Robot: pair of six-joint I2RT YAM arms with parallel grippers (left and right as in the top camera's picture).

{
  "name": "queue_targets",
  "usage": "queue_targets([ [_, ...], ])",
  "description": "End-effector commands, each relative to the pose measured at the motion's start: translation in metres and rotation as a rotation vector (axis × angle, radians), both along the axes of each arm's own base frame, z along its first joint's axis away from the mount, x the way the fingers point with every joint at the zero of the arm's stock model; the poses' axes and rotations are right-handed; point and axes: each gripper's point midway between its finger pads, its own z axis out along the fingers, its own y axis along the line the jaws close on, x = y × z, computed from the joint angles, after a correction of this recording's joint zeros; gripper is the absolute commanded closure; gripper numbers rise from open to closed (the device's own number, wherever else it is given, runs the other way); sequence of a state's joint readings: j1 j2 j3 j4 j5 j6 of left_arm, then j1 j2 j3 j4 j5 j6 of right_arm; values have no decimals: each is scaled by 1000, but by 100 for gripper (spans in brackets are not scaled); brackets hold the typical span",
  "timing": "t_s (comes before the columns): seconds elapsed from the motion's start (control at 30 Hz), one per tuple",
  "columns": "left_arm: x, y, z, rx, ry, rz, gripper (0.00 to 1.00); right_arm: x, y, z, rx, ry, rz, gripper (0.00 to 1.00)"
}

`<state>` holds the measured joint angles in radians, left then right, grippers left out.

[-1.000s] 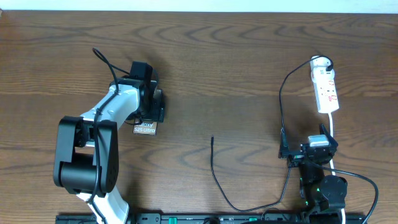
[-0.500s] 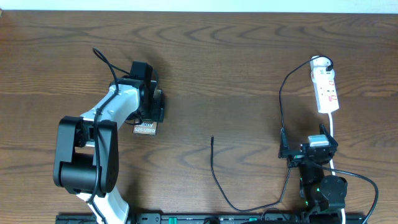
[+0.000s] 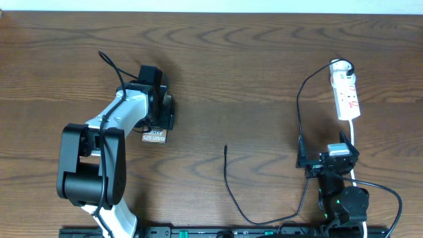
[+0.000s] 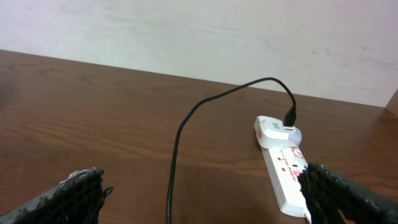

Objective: Plug charger to phone and switch on socket
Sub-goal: 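Close the left gripper on the phone's long edges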

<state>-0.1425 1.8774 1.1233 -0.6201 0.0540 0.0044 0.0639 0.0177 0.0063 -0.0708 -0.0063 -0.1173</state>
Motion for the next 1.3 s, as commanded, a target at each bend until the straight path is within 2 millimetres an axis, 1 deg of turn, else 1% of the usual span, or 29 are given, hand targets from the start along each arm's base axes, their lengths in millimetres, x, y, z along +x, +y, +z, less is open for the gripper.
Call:
queue_targets([
  [0.0,-11,-1,-9,-6,42,-12,25,0,-2,-1,-12,3,-10,1],
  [0.2,-11,-1,-9,-6,42,-12,26,0,-2,-1,-12,3,-10,1],
  [0.47,-11,-1,-9,-6,41,-12,35,0,-2,-1,-12,3,-10,1],
  [0.6,-11,-1,-9,-6,42,-12,37,0,-2,-1,-12,3,-10,1],
  [0.7,-11,-1,-9,-6,41,-12,41,0,-2,-1,-12,3,-10,1],
  [0.77,-11,-1,-9,-6,42,-12,46,0,-2,-1,-12,3,-10,1],
  [0.93,-11,-1,-9,-6,41,-12,53,0,-2,-1,-12,3,-10,1],
  [1.27,-10,-1,-9,-7,36,-12,54,0,-2,-1,-12,3,-10,1],
])
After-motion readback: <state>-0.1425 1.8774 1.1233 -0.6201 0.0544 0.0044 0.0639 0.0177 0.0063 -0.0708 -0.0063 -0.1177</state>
